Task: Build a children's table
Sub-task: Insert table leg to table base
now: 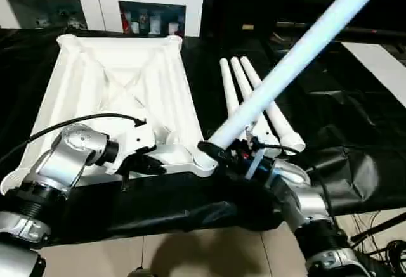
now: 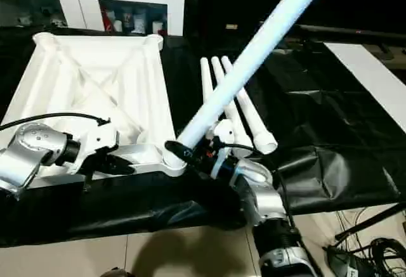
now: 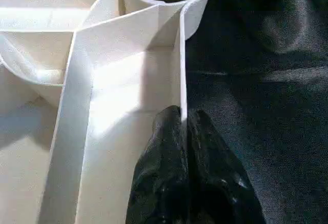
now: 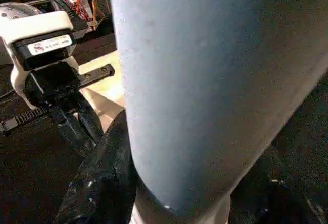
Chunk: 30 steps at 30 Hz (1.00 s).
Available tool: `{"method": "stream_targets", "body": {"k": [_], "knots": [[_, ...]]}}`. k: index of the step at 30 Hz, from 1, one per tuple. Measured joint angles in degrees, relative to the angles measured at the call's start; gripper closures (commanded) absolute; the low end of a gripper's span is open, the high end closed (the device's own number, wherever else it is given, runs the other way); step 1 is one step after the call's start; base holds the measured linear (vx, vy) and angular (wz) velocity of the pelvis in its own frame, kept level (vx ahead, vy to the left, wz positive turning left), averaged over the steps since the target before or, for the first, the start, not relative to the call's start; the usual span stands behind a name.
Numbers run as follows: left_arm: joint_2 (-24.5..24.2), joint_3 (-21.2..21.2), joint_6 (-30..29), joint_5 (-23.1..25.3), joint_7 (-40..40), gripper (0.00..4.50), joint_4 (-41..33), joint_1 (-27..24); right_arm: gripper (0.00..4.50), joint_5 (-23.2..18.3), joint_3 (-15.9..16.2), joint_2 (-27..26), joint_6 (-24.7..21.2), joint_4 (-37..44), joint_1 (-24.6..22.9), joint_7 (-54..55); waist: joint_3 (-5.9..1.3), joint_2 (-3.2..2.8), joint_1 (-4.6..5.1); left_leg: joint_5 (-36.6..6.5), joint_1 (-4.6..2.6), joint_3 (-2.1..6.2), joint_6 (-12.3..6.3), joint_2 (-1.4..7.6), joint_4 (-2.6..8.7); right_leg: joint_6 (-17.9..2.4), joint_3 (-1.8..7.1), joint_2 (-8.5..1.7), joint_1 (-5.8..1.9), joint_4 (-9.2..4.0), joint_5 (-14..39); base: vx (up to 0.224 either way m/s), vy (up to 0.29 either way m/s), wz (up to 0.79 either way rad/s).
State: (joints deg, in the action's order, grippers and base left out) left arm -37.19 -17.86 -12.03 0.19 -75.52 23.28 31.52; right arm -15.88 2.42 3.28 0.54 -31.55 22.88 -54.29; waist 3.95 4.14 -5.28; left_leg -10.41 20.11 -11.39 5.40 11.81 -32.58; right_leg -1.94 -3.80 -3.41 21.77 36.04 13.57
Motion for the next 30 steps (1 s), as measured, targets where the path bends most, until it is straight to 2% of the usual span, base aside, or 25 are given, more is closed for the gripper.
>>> {"method": "stream_targets", "body": {"k": [2, 3, 5, 7, 9, 10, 12, 18, 23, 26, 30], "knots": [[-0.01, 0.0, 0.0, 0.0, -0.06, 4.5, 0.0, 0.0, 2.63, 0.0, 0.01, 0.01, 0.0, 0.03, 0.02, -0.02, 0.01, -0.02, 0.0, 0.0, 0.0, 0.0, 0.0, 0.0, 0.01, 0.02, 0.0, 0.0, 0.0, -0.01, 0.01, 0.0, 0.0, 0.0], [-0.02, 0.0, 0.0, 0.01, -0.08, 4.5, 0.01, 0.0, 2.63, 0.08, 0.26, 0.17, 0.0, 0.02, 0.31, -0.05, -0.06, 0.19, 0.05, 0.0, 0.0, -0.01, 0.0, 0.0, 0.01, 0.03, 0.0, 0.0, -0.01, -0.02, 0.01, 0.0, 0.0, 0.0], [-0.09, -0.03, 0.06, 0.04, -0.14, 4.5, 0.07, 0.1, 2.63, 1.94, 2.78, 2.12, -0.4, -0.6, 2.73, -1.74, -0.11, 0.3, 0.19, 0.0, -0.03, -0.01, 0.0, -0.02, -0.01, 0.02, 0.04, 0.0, -0.04, -0.02, 0.01, 0.0, 0.0, 0.0], [-0.09, -0.16, 0.12, 0.15, -0.22, 4.5, 0.17, 0.25, 2.63, 5.3, 6.43, 5.34, -1.99, -2.49, 7.8, -5.62, -0.2, 0.44, 0.32, 0.0, -0.05, -0.07, -0.01, -0.02, 0.07, 0.04, 0.1, 0.0, -0.05, 0.0, 0.02, 0.0, 0.0, 0.0], [-0.07, -0.35, 0.19, 0.17, -0.45, 4.5, 0.14, 0.24, 2.63, 8.01, 8.64, 6.65, -2.44, -3.61, 10.74, -8.26, -0.45, 0.88, 0.15, 0.01, -0.09, -0.07, 0.0, 0.03, 0.23, 0.34, 0.08, 0.05, -0.09, 0.02, 0.2, 0.0, 0.0, 0.0], [-0.07, -0.5, 0.22, 0.17, -0.46, 4.5, 0.1, 0.24, 2.63, 8.68, 9.15, 6.82, -2.46, -3.92, 11.29, -8.84, -0.46, 0.9, 0.11, 0.01, -0.11, -0.07, 0.0, 0.03, 0.27, 0.39, 0.08, 0.05, -0.12, 0.02, 0.24, 0.0, 0.0, 0.0], [-0.06, -0.69, 0.21, 0.21, -0.52, 4.5, -0.05, 0.23, 2.63, 9.85, 10.35, 7.44, -2.49, -5.59, 13.39, -10.92, -0.75, 1.33, 0.17, 0.01, -0.13, -0.07, 0.0, 0.04, 0.19, 0.43, 0.08, 0.05, -0.24, 0.03, 0.32, 0.0, 0.0, 0.0], [0.28, -0.77, 0.08, 0.63, -0.21, 4.5, -0.47, 0.05, 2.63, 10.64, 12.27, 8.31, -2.4, -8.09, 16.3, -12.94, -0.95, 1.65, 0.24, 0.01, -0.16, -0.09, -0.01, 0.03, 0.12, 0.47, 0.15, 0.03, -0.37, -0.01, 0.34, 0.0, 0.0, 0.0], [0.46, -0.97, 0.03, 0.68, -0.32, 4.5, -0.56, 0.04, 2.63, 11.03, 12.54, 8.51, -2.24, -9.47, 17.21, -14.46, -1.17, 1.92, 0.14, -0.01, -0.14, -0.09, -0.01, 0.02, 0.12, 0.51, 0.15, 0.03, -0.45, -0.06, 0.41, 0.0, 0.0, 0.0], [0.45, -1.21, 0.73, 0.8, -0.26, 4.5, -0.26, 0.04, 2.63, 11.02, 12.38, 8.3, 0.18, -10.63, 16.73, -14.3, -1.33, 1.99, 0.13, -0.02, -0.14, -0.09, -0.02, 0.03, 0.13, 0.49, 0.14, 0.03, -0.47, -0.06, 0.42, 0.0, 0.0, 0.0], [0.46, -1.24, 1.19, 0.86, 0.07, 4.5, 0.13, 0.04, 2.63, 8.7, 9.16, 6.81, 1.96, -12.7, 14.76, -12.9, -1.48, 2.16, 0.19, -0.01, -0.21, -0.08, -0.02, 0.03, 0.09, 0.48, 0.15, 0.03, -0.57, -0.05, 0.41, 0.0, 0.0, 0.0]]}}
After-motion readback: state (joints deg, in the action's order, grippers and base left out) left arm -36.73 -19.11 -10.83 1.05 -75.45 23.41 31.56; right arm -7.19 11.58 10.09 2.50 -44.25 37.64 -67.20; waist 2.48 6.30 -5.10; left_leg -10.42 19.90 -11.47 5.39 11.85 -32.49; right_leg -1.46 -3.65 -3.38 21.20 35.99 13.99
